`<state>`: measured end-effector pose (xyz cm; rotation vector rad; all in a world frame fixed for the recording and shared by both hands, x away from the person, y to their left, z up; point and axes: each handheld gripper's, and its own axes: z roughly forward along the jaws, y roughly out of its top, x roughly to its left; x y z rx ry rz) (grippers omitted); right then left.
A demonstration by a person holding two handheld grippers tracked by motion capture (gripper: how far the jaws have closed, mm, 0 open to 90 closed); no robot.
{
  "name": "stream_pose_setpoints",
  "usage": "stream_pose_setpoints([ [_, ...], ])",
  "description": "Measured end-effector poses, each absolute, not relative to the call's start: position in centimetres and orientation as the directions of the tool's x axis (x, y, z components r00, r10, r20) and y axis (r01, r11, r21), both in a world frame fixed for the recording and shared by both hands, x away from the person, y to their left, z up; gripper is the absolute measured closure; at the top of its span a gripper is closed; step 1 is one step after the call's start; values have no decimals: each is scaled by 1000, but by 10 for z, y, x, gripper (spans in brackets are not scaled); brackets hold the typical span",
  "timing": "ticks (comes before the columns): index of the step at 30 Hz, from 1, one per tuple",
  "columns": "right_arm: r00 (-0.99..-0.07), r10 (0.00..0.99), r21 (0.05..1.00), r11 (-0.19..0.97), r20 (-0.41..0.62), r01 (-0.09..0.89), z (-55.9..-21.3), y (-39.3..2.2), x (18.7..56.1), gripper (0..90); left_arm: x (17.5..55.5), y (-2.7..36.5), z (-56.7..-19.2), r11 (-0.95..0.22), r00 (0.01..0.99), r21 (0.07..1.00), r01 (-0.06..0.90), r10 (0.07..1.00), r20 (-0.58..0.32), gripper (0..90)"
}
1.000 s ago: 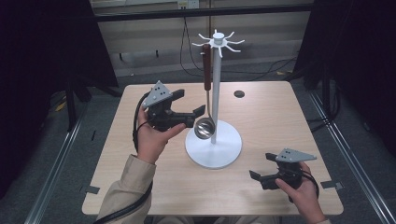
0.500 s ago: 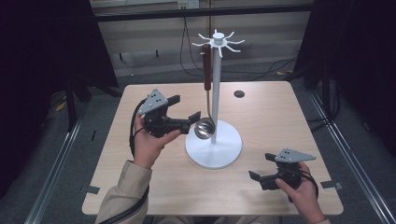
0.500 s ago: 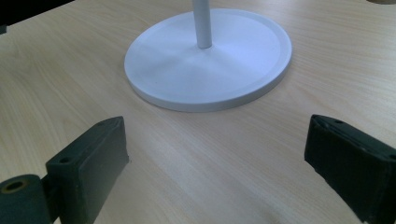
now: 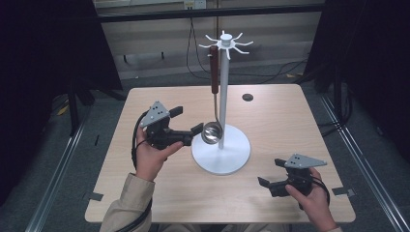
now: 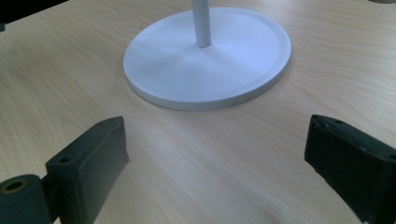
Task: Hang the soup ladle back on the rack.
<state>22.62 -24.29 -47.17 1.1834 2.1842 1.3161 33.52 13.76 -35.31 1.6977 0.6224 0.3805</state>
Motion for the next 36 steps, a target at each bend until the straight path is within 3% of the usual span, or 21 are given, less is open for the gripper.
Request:
stream_pose_setpoints([
  [24,-597,792,842,233,127,487,-473,-246,226,51,329,161,-383,-140,793,961,238,599,-110,47],
  [25,-597,792,842,233,127,487,-472,-246,226,51,328,160,-384,-139,771,960,241,629,-103,47],
  [36,-601,790,842,236,125,485,-473,-246,226,51,328,165,-395,-150,799,958,246,590,-113,45],
])
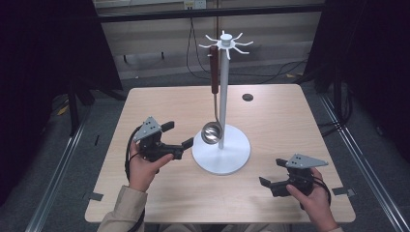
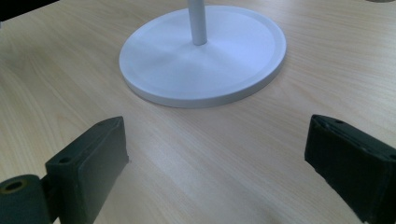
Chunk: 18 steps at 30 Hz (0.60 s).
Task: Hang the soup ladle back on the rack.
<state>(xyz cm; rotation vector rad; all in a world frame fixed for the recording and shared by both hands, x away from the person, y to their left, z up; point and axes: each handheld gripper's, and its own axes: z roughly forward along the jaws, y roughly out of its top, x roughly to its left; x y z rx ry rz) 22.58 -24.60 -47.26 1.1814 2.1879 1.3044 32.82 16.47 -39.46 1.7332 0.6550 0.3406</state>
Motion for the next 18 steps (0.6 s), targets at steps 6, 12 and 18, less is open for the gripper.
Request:
stream_pose_setpoints([
  [6,-598,792,840,238,122,487,-473,-246,225,51,329,168,-401,-163,795,951,262,595,-117,45],
  [12,-597,792,836,238,128,494,-474,-247,225,51,329,173,-409,-180,785,942,282,609,-118,45],
  [18,-603,788,838,244,122,488,-474,-245,225,51,330,177,-418,-182,782,938,294,610,-126,45],
])
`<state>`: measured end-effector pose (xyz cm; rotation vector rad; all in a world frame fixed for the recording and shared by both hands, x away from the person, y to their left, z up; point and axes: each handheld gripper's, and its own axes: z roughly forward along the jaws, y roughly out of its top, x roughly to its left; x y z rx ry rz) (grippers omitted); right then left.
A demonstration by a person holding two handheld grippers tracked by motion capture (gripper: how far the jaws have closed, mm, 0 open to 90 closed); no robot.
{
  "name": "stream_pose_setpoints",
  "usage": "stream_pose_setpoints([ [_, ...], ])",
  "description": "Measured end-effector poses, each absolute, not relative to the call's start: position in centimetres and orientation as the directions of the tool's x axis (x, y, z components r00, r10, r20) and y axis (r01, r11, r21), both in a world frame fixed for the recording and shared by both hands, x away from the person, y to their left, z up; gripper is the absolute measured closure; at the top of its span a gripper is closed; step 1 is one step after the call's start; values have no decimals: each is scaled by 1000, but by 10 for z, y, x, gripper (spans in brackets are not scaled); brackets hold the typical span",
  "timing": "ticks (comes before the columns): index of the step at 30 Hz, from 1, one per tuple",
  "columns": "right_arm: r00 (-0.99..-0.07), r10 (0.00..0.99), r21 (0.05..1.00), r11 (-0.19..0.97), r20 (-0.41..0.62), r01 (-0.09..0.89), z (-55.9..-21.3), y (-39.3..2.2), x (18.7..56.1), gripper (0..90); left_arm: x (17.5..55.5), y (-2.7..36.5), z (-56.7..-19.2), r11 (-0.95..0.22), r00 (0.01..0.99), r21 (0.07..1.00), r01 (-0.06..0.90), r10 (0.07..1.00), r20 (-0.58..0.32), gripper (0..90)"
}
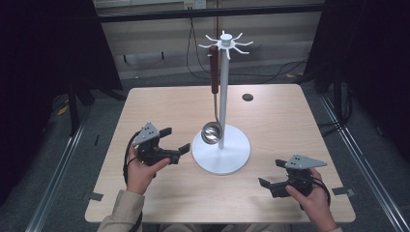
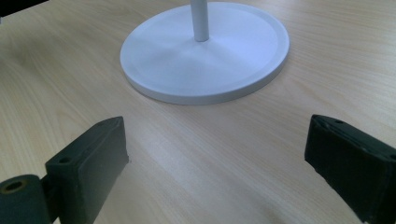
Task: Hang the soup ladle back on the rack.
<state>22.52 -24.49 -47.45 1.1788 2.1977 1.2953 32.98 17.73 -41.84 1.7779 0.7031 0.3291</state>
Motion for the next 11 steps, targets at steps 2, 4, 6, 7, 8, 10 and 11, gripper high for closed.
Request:
stream_pose_setpoints([
  [2,-602,789,838,244,121,489,-474,-245,225,51,330,180,-421,-181,777,935,306,614,-135,45],
  [4,-603,788,840,243,120,485,-474,-246,225,51,330,182,-423,-177,768,932,316,625,-142,46],
  [6,-605,787,840,244,119,484,-474,-246,225,51,331,185,-425,-176,762,930,323,631,-145,46],
  [7,-605,787,840,244,121,484,-474,-246,225,51,330,185,-426,-167,758,930,326,634,-152,46],
  [8,-603,789,838,244,122,488,-474,-245,225,51,331,187,-427,-168,762,930,326,628,-154,47],
  [10,-605,788,838,247,119,487,-475,-245,225,51,331,188,-428,-179,751,927,328,645,-142,47],
  [11,-605,787,838,248,119,487,-475,-245,225,51,331,189,-428,-176,751,927,332,643,-147,47],
])
